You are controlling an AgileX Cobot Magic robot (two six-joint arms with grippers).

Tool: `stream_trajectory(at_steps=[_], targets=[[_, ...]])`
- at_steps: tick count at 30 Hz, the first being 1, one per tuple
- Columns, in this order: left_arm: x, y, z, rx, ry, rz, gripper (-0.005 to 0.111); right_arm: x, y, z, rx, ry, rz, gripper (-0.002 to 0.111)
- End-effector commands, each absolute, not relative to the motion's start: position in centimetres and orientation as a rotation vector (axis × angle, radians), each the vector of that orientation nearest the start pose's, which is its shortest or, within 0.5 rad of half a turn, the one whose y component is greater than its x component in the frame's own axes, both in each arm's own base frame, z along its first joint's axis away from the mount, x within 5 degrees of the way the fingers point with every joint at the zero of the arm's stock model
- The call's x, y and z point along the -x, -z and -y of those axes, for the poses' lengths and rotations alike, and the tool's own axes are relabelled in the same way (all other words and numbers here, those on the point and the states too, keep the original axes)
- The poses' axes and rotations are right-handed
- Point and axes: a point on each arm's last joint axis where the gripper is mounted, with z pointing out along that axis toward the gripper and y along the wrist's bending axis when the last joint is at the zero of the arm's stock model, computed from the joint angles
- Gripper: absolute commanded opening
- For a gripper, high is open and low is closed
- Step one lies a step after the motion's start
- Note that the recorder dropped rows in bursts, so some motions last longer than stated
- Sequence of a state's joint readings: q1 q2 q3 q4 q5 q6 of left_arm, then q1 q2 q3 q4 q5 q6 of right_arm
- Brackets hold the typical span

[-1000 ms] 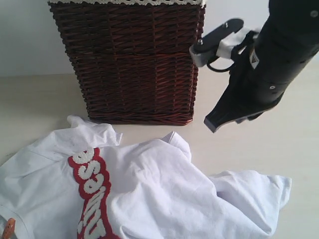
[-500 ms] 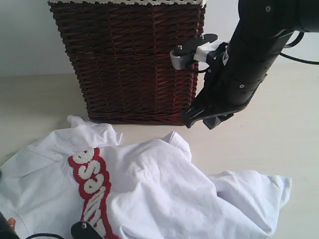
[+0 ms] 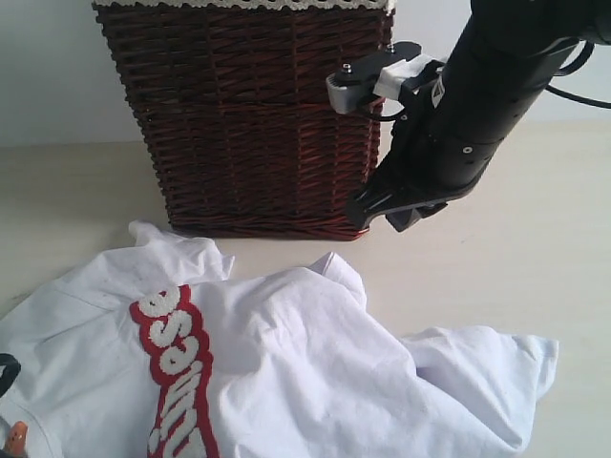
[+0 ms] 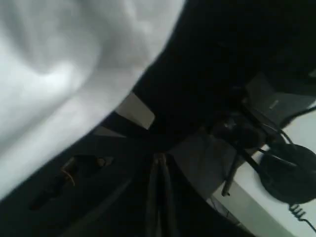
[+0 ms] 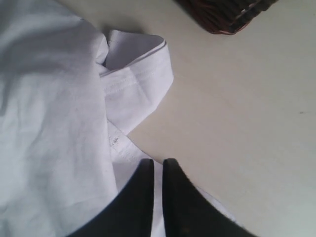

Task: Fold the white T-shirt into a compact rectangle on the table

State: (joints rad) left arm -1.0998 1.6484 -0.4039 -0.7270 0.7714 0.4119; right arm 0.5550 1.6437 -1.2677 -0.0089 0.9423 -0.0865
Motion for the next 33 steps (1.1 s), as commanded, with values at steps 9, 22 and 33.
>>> stream_trajectory(at_steps=[9, 22, 33], targets=[[-12.9, -16.0, 13.4, -0.692, 0.411, -2.731, 0.0, -28.7, -27.4, -17.5, 0.893, -0.108, -2.619, 0.008], [-29.6, -14.8, 8.7, -0.067, 0.233, -2.569, 0.0, -28.4, -28.2, -17.5, 0.876, -0.129, -2.585, 0.008], [-37.3, -9.8, 7.3, -0.1, 0.195, -2.861, 0.0, -28.2, -28.6, -17.3, 0.872, -0.131, -2.58, 0.008]])
